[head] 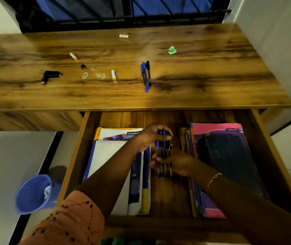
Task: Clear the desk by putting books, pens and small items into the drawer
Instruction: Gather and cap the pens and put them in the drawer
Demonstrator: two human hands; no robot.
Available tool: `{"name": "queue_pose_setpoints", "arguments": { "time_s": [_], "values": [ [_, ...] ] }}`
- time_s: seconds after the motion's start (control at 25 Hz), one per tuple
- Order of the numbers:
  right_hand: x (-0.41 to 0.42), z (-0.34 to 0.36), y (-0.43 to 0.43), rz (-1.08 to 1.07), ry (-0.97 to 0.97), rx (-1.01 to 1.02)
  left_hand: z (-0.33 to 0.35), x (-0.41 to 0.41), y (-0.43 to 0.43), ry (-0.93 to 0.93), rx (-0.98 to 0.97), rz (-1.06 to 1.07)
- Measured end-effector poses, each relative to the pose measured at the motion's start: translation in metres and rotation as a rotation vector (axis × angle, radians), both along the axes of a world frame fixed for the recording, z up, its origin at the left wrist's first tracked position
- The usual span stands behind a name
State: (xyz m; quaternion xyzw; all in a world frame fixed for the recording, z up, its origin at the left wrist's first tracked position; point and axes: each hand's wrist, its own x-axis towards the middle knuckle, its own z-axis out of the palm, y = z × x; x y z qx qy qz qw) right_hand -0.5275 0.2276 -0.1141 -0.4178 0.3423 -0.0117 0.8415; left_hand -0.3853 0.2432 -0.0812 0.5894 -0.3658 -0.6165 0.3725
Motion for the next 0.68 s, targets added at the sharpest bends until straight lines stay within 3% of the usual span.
{"name": "queue_pose_setpoints", "arguments": {
  "time_s": [0.24, 0.4, 0.52, 0.68],
  "values": [
    [-0.015, 0.0, 0.014, 0.153, 0.431, -0.216, -0.048, -0.008, 0.031, -0.17, 0.073, -0.051],
    [-0.011, 0.011, 0.007, 0.362, 0.711, -0.729, -0.054, -0.011, 0.042, -0.246, 0.124, -0.088],
    [-0.009, 0.007, 0.013, 0.31, 0.713, -0.611, -0.053, -0.016, 0.043, -0.353, 0.158, -0.175],
    [-0.01, 0.001, 0.026, 0.215, 0.688, -0.511, -0.051, -0.025, 0.044, -0.727, 0.07, -0.348]
  ]
}}
